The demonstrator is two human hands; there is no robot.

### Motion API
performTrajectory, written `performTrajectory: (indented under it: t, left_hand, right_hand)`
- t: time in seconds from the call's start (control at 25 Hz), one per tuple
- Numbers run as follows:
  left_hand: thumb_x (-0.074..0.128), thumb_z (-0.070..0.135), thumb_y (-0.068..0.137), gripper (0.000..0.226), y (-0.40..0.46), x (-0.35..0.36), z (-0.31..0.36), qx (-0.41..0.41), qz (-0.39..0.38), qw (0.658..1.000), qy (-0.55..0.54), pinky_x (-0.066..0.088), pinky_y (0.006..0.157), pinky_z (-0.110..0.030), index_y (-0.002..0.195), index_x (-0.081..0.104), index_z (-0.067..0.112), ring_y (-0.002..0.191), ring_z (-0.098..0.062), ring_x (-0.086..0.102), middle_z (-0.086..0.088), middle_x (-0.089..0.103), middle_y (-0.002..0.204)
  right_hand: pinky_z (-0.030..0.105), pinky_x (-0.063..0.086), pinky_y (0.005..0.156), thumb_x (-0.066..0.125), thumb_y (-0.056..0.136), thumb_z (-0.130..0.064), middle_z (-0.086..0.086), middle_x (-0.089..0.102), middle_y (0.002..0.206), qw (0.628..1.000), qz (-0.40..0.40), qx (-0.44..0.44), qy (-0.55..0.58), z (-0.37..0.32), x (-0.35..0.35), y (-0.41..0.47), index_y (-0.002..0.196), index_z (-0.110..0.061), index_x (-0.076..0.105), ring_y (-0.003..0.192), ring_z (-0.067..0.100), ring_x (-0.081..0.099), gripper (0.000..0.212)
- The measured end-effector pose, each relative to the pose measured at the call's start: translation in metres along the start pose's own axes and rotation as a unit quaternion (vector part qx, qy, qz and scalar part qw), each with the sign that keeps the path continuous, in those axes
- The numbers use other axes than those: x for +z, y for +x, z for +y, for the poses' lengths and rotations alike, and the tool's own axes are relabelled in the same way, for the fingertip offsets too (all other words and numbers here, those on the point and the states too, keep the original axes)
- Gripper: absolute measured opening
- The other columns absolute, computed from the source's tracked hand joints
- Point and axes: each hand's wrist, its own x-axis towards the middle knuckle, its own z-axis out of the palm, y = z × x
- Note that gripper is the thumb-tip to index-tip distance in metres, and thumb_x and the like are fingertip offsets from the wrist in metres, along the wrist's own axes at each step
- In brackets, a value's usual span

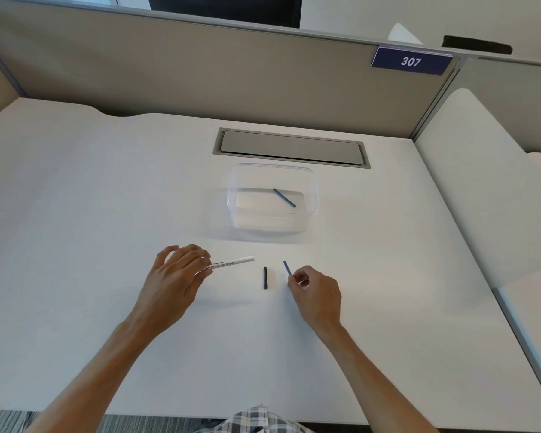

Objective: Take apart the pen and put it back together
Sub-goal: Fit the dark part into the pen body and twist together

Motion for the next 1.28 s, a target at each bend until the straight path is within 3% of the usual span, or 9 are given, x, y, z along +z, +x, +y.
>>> performTrajectory:
  t: [0.12, 0.32, 0.6, 1.28]
  left_hand:
    - [0.040, 0.030, 0.096, 0.028, 0.001, 0.000, 0.005, 0.001, 0.000, 1.000, 0.000, 0.031, 0.102, -0.033, 0.094, 0.066, 0.017, 0.107, -0.017, 0.061, 0.007, 0.068, 0.105]
    - [0.040, 0.030, 0.096, 0.029, 0.006, -0.002, 0.014, 0.014, 0.007, 1.000, -0.005, 0.032, 0.100, -0.033, 0.094, 0.066, 0.016, 0.107, -0.017, 0.061, 0.006, 0.069, 0.106]
    - [0.040, 0.030, 0.097, 0.029, 0.009, -0.003, 0.023, 0.025, 0.007, 1.000, -0.009, 0.033, 0.102, -0.035, 0.095, 0.065, 0.015, 0.108, -0.016, 0.060, 0.007, 0.069, 0.107]
    - [0.041, 0.032, 0.097, 0.029, 0.009, -0.007, 0.030, 0.045, 0.000, 0.999, -0.011, 0.031, 0.104, -0.034, 0.096, 0.065, 0.018, 0.111, -0.014, 0.058, 0.007, 0.068, 0.110]
  right_hand:
    - [0.017, 0.046, 0.066, 0.069, 0.088, -0.024, -0.015, 0.072, 0.075, 0.994, -0.009, 0.008, 0.106, 0.002, -0.014, 0.000, 0.079, -0.024, 0.069, 0.073, -0.001, 0.066, 0.009]
    - [0.007, 0.043, 0.067, 0.069, 0.089, -0.011, -0.013, 0.075, 0.080, 0.972, -0.011, 0.002, 0.236, 0.000, -0.037, -0.004, 0.084, -0.020, 0.074, 0.077, -0.002, 0.067, 0.011]
    - [0.031, 0.045, 0.075, 0.071, 0.090, -0.015, -0.021, 0.075, 0.085, 0.957, -0.017, -0.012, 0.288, -0.012, -0.054, -0.011, 0.085, -0.029, 0.074, 0.084, -0.001, 0.067, 0.015]
    - [0.036, 0.047, 0.079, 0.070, 0.090, -0.019, -0.023, 0.075, 0.088, 0.957, -0.038, -0.043, 0.284, -0.020, -0.058, -0.014, 0.084, -0.033, 0.074, 0.089, 0.000, 0.067, 0.016]
